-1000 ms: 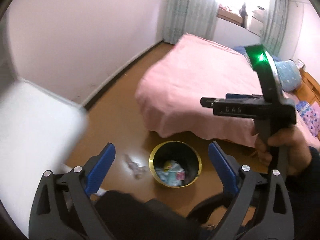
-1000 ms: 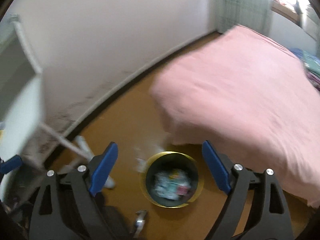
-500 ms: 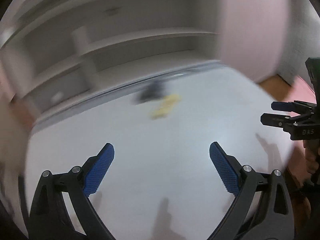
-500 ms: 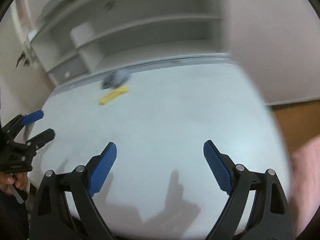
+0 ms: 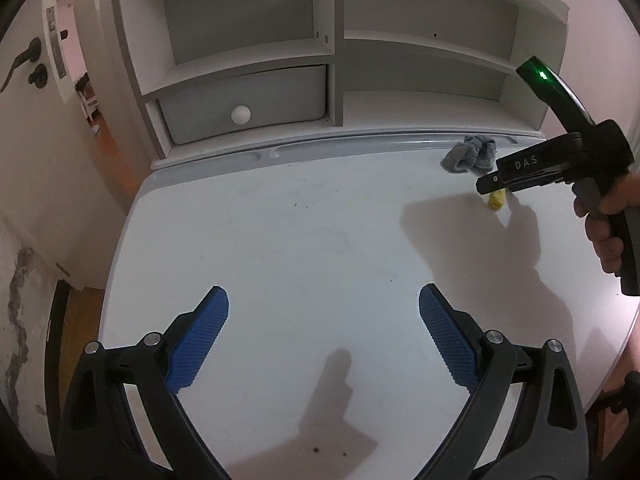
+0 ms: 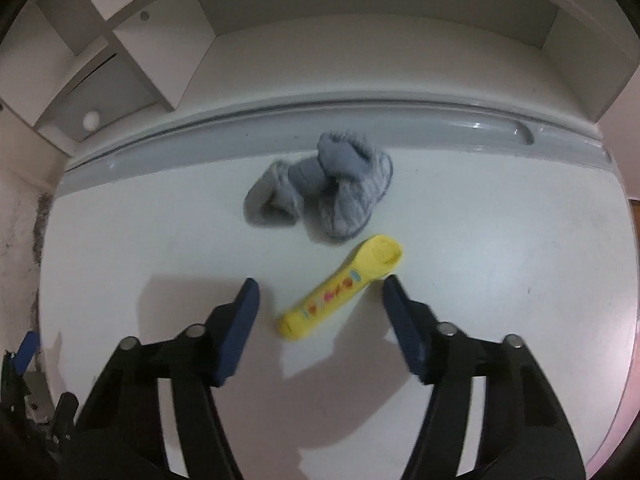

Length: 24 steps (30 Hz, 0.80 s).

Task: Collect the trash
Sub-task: 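Grasp the yellow toy with the right tool while the left grasps the grey sock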

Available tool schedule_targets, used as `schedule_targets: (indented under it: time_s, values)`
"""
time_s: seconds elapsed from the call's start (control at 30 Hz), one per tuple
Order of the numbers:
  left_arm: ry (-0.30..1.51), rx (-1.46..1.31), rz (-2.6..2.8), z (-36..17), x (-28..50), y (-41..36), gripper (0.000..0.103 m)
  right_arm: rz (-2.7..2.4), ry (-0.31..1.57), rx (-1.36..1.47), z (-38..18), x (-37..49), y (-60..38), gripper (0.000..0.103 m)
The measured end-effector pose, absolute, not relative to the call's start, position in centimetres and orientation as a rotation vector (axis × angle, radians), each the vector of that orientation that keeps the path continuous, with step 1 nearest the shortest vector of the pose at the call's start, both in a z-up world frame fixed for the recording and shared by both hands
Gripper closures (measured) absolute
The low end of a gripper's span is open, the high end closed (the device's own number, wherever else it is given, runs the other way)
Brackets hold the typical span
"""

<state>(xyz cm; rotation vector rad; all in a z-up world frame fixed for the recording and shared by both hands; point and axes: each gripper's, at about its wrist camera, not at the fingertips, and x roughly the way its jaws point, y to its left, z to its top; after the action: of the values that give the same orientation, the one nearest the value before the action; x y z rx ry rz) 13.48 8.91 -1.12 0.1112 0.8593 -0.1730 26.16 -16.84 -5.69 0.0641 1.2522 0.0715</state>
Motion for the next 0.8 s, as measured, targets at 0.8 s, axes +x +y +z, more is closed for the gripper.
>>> schedule_targets:
  time_s: [0.8]
  values:
    - [0.958,0.142,-0.403,-5.0,28.8,-10.7,0.016,0.086,1.157,0.214,-3.1,14.6,-35.0,0.088]
